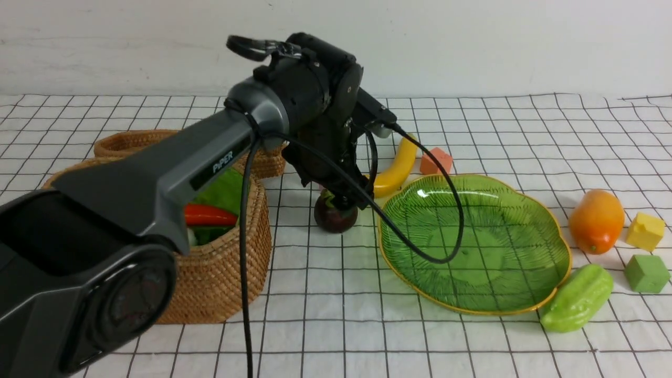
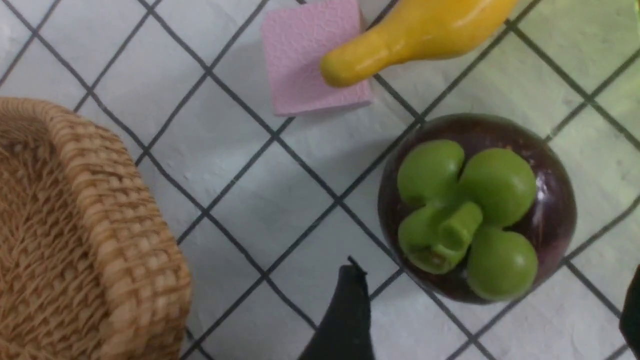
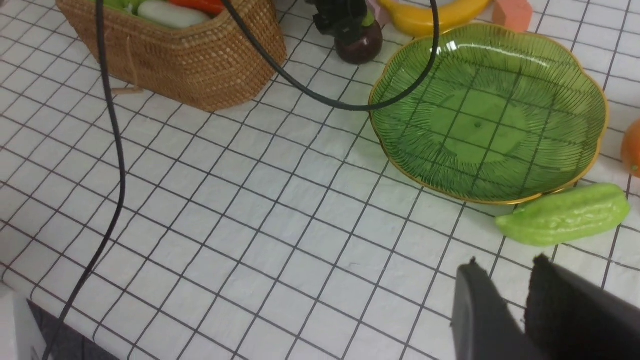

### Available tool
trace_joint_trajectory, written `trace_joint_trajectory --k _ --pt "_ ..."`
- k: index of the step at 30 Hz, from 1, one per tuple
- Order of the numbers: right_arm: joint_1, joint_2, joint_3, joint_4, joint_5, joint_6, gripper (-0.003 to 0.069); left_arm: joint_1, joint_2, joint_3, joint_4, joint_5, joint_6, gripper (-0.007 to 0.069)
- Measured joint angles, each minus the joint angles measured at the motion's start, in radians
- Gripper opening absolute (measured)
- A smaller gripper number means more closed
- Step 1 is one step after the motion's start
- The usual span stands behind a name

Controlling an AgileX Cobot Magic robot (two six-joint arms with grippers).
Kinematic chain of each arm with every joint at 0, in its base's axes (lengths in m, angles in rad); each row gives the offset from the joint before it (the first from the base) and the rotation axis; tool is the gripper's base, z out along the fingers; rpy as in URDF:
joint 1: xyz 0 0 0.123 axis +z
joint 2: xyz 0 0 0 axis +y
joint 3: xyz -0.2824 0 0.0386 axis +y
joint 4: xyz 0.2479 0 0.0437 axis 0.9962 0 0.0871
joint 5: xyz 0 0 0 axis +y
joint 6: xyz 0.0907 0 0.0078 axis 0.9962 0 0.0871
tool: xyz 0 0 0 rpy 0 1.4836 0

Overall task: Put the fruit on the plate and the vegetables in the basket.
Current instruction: Grab a mangosteen with your left arm and put it on the plate on the right

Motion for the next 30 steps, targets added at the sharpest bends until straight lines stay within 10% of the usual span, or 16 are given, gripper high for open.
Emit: trace_joint_trajectory --k 30 --pt "0.0 0.0 0.0 -0.037 0.015 0.01 0.0183 0.001 -0.078 -0.006 -0.051 0.093 -0.044 0.0542"
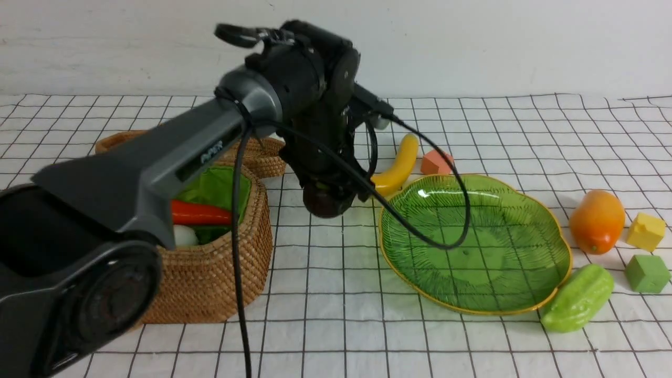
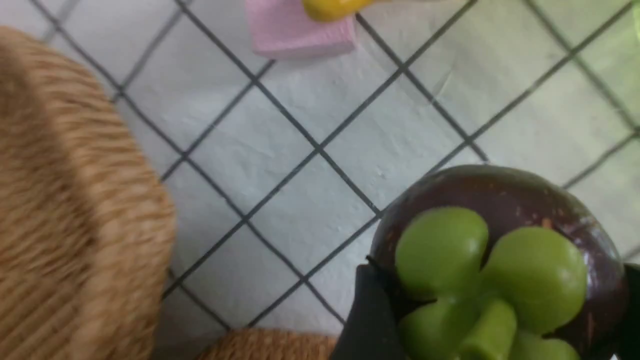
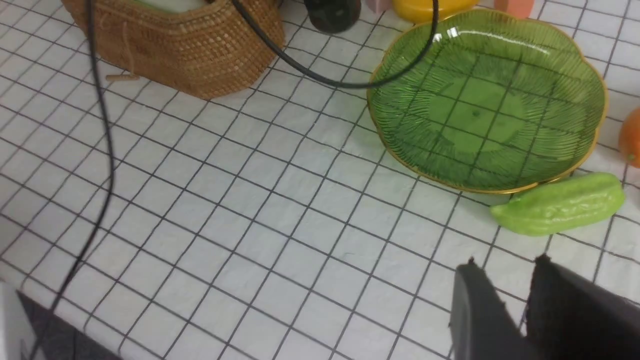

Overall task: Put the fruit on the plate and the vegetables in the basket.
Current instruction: Grab a mangosteen with your left arm and put it on the plate on the right, then use the left arm to grab a banana and put it into the right plate

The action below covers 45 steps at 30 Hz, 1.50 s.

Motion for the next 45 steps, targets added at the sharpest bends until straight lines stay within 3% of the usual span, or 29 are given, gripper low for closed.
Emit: trace_joint_trajectory --k 5,10,17,21,23,27,33,35,36,37,40,45 --pt "0.0 0.0 0.0 -0.211 -0.013 0.175 0.0192 -0.028 -0.075 -0.002 -0.231 0.007 0.127 0.0542" --pt "0.0 0.0 0.0 -0.249 -0.013 0.24 0.0193 -0.11 -0.012 -0.002 -0.417 -0.047 0.294 0.0542" --pt "0.0 0.0 0.0 -0.179 0.029 0.198 0.0199 -0.161 0.091 0.001 -0.42 -0.151 0.341 0.0545" --pt "0.0 0.0 0.0 -0.153 0.032 0.184 0.0204 -0.162 0.096 -0.001 -0.401 -0.166 0.343 0.0652" --pt "0.0 0.0 0.0 -0.152 0.032 0.184 0.0204 -0.162 0.082 -0.004 -0.376 -0.164 0.339 0.0666" --pt "0.0 0.0 0.0 -0.152 0.032 0.183 0.0204 -0.162 0.038 -0.004 -0.331 -0.147 0.334 0.0647" --pt "0.0 0.0 0.0 -0.149 0.004 0.162 0.0206 -0.137 -0.056 -0.011 -0.179 -0.136 0.268 0.0431" --pt "0.0 0.0 0.0 -0.147 0.002 0.16 0.0206 -0.101 -0.062 -0.012 -0.116 -0.134 0.252 0.0258" --pt "0.0 0.0 0.0 -0.147 0.002 0.16 0.0206 -0.101 -0.062 -0.012 -0.116 -0.134 0.255 0.0242" --pt "0.0 0.0 0.0 -0.147 0.002 0.16 0.0206 -0.067 -0.056 -0.012 -0.116 -0.123 0.285 0.0137" --pt "0.0 0.0 0.0 -0.146 0.012 0.159 0.0207 -0.002 -0.027 -0.012 -0.134 -0.081 0.379 -0.0007" --pt "0.0 0.0 0.0 -0.139 0.019 0.156 0.0212 0.072 0.024 -0.012 -0.146 -0.102 0.548 -0.0004"
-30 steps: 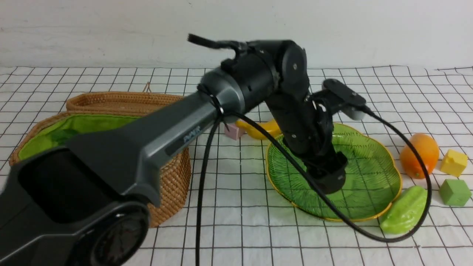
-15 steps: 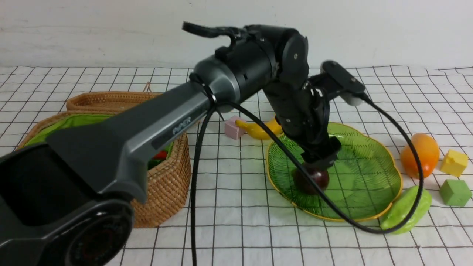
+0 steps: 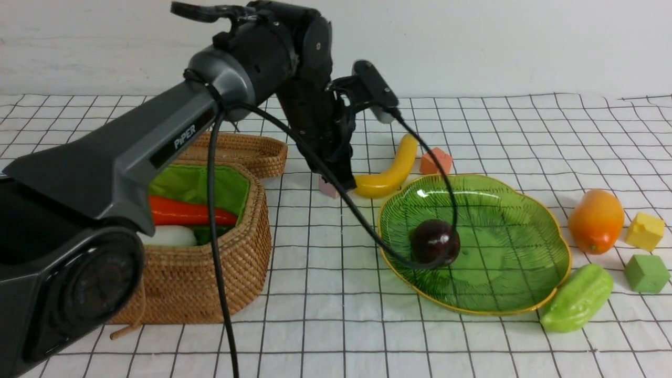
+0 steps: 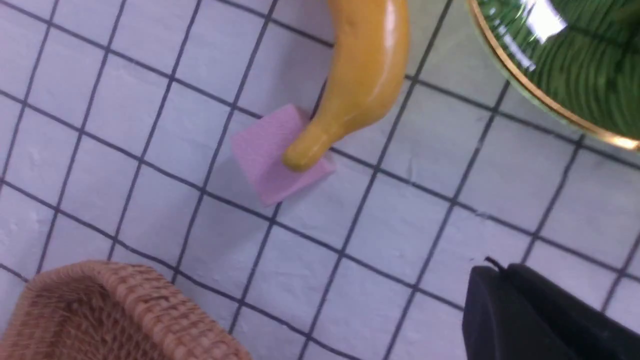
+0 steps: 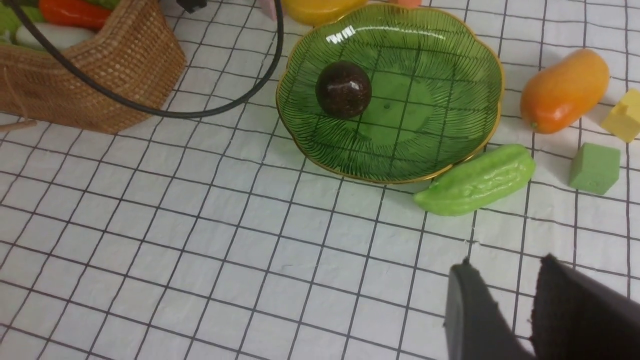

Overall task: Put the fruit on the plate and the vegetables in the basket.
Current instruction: Use the left arm to grab a banana and put it into the right plate

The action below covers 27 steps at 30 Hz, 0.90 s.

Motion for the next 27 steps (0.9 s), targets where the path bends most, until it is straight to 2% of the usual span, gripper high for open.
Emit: trace_joint_trajectory --k 1,2,4,6,7,8,10,13,19,27 --pt "0.0 0.0 0.0 0.0 0.001 0.0 0.0213 0.002 0.005 0.0 0.0 -0.02 0.037 0.0009" --pt "0.0 0.0 0.0 0.0 0.002 -0.003 0.0213 0.004 0.01 0.001 -0.004 -0.055 0.086 0.0057" --pt "0.0 0.0 0.001 0.0 0.002 -0.006 0.0213 0.002 0.013 0.001 -0.016 -0.083 0.111 0.0101" --pt "0.0 0.0 0.012 0.018 0.003 -0.017 0.0213 0.001 0.016 0.001 -0.068 -0.159 0.161 0.0243" --pt "0.0 0.0 0.013 0.02 0.003 -0.016 0.0213 0.001 0.016 0.001 -0.068 -0.159 0.165 0.0255" --pt "0.0 0.0 0.027 0.033 0.004 -0.018 0.0213 0.001 0.021 0.001 -0.103 -0.197 0.209 0.0358" --pt "0.0 0.0 0.042 0.039 0.007 -0.018 0.0213 0.001 0.025 0.001 -0.118 -0.215 0.256 0.0443" --pt "0.0 0.0 0.06 0.046 0.009 -0.022 0.0213 0.001 0.034 0.001 -0.129 -0.221 0.312 0.0517" --pt "0.0 0.0 0.062 0.047 -0.004 -0.038 0.0214 0.001 0.063 0.001 -0.148 -0.216 0.343 0.0528" --pt "0.0 0.0 0.062 0.05 -0.014 -0.051 0.0214 0.001 0.094 0.002 -0.147 -0.214 0.357 0.0453"
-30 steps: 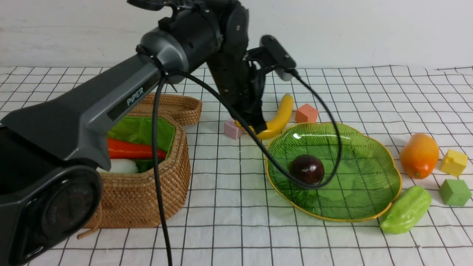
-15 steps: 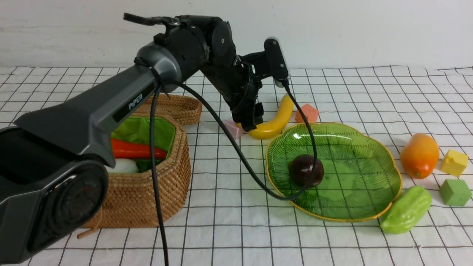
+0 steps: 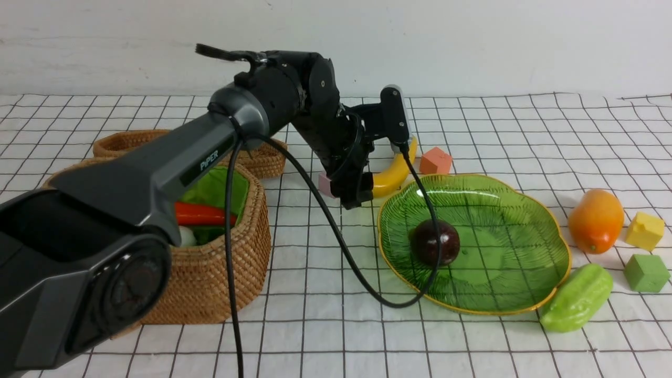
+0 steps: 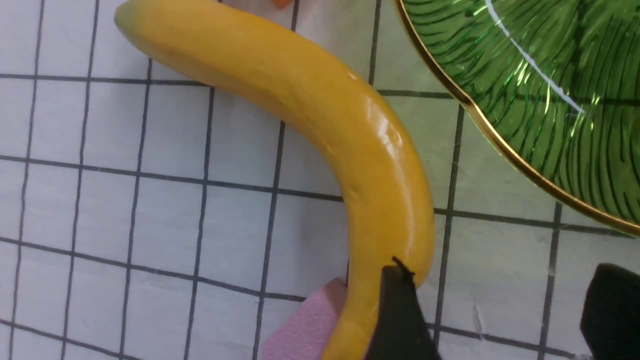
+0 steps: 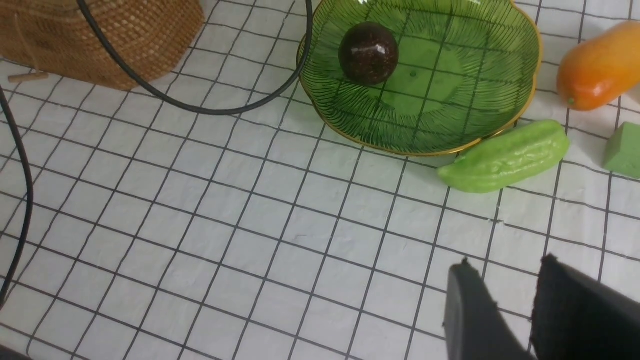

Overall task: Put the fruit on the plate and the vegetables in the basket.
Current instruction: Use the left arm to grab a banana and put it into the right plate

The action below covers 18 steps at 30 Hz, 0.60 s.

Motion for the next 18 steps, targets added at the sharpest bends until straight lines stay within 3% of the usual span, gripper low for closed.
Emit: trace_joint_trajectory --k 18 --pt "0.0 0.0 0.0 0.016 -0.007 -0.001 0.0216 0.0 0.003 0.013 0.031 -0.012 0.043 0.0434"
